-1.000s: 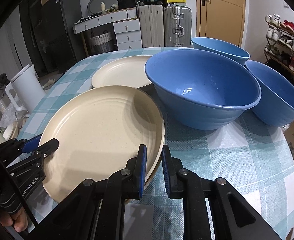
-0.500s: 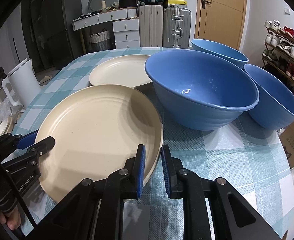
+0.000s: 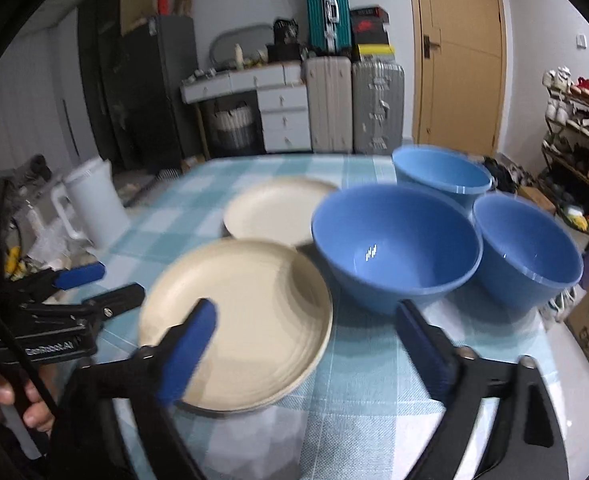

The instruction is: Organize plates and bowls

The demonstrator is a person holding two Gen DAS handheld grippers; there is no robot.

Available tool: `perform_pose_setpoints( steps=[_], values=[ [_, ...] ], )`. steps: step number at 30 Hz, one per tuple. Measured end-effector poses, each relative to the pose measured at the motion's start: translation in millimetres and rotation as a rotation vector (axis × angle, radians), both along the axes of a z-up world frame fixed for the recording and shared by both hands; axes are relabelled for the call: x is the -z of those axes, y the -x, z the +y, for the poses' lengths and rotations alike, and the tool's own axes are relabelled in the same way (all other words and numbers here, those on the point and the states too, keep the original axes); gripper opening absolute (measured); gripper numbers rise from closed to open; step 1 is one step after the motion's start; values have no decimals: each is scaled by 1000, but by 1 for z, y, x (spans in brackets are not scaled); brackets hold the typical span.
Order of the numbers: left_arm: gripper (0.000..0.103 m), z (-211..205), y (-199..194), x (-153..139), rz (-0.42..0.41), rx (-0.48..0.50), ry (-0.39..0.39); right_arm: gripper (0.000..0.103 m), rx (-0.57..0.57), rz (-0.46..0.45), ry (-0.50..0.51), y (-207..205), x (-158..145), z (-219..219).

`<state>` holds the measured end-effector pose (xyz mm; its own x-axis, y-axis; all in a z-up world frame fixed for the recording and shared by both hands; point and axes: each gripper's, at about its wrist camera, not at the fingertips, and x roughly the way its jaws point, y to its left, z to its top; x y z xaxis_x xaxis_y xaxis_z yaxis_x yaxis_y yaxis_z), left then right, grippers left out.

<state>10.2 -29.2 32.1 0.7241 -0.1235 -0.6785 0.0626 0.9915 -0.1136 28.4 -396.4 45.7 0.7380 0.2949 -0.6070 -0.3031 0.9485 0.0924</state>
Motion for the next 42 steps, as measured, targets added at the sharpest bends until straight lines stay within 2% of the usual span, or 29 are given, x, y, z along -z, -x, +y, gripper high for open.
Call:
perform_pose_setpoints(
  steps=[1,2,12,18,27,33,42],
  values=[
    [100,0,2,-5,-4,0,5,101,-18,-8,-11,2,-9,-2],
    [102,-1,4,-9,-6,2,9,101,-30,-16,-20,5,-16,-3],
    [102,-2,13,-59,-64,23,39,102,-100,-63,-120,10,-82,-27],
    [102,6,1,-88,-73,8,61,102,-127,-84,-127,-6,-116,-27],
    [102,28,-33,-113,-68,-65,57,102,-136,-86,-103,-46,-156,-18],
    [102,36,-62,-124,-62,-80,59,102,-148,-61,-138,-77,-171,-15],
    [102,41,-109,-127,-25,-114,56,102,-155,32,-134,-149,-169,-2]
  ],
)
